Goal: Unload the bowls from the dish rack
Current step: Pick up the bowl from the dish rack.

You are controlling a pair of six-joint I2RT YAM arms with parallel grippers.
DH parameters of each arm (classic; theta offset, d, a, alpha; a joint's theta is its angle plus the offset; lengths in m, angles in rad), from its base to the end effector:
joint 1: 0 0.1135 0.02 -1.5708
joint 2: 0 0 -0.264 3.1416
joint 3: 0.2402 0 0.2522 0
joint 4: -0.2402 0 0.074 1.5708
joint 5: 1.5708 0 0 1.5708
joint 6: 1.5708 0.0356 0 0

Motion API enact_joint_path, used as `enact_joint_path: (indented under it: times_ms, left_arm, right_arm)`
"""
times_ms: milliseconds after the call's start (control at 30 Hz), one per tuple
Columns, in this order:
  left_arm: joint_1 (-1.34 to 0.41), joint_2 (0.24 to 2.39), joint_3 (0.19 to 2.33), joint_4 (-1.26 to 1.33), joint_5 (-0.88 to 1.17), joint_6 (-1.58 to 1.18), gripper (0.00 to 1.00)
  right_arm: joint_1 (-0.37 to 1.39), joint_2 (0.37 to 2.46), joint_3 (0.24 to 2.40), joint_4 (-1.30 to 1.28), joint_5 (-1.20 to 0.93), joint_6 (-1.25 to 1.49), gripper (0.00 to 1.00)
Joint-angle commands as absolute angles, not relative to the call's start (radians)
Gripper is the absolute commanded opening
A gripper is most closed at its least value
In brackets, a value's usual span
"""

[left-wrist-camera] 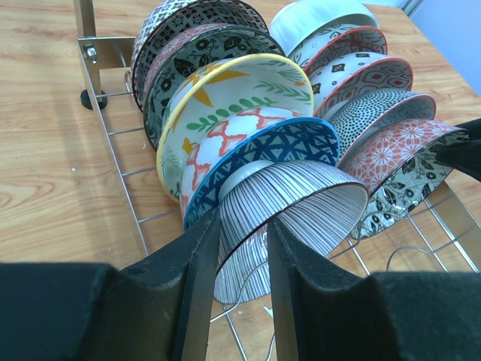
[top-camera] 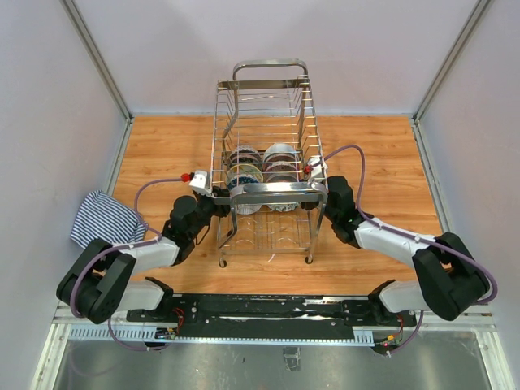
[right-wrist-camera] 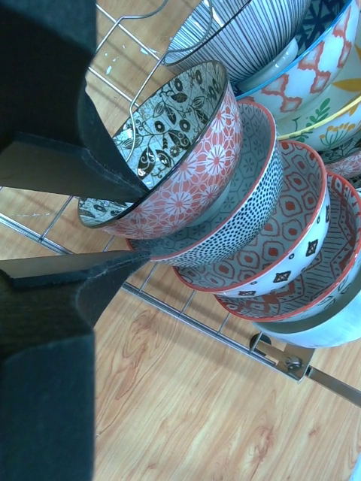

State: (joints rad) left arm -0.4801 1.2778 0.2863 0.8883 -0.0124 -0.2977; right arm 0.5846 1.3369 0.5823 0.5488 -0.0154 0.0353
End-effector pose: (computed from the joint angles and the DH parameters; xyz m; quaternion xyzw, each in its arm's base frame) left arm 0.2105 -0.1091 0.1828 0.0635 0.7399 -0.2497 0.6214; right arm 0.2379 0.1581 0.2238 -0.2151 0.7456 0.1981 0.5988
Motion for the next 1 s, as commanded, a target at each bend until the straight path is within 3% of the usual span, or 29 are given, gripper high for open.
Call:
enact_joint_path:
  times_ms: [0,300,967]
  left_arm:
    - [-0.488,1.294,0.315,0.919,0.0,-0.302,0.36]
    - [-0.495,1.329,0.331,0.905,-0.007,-0.298,0.36]
    - [-0.5,1.303,0.333,0.87,-0.027,-0.304,0.41]
  right_arm:
    - [0.595,1.352,0.62,0.584,0.004,0.038,0.32]
    - [0.595,1.367,0.621,0.588,-0.004,0.044,0.29]
    - [0.594,1.299,0.567,0.64,0.056,0.052,0.01]
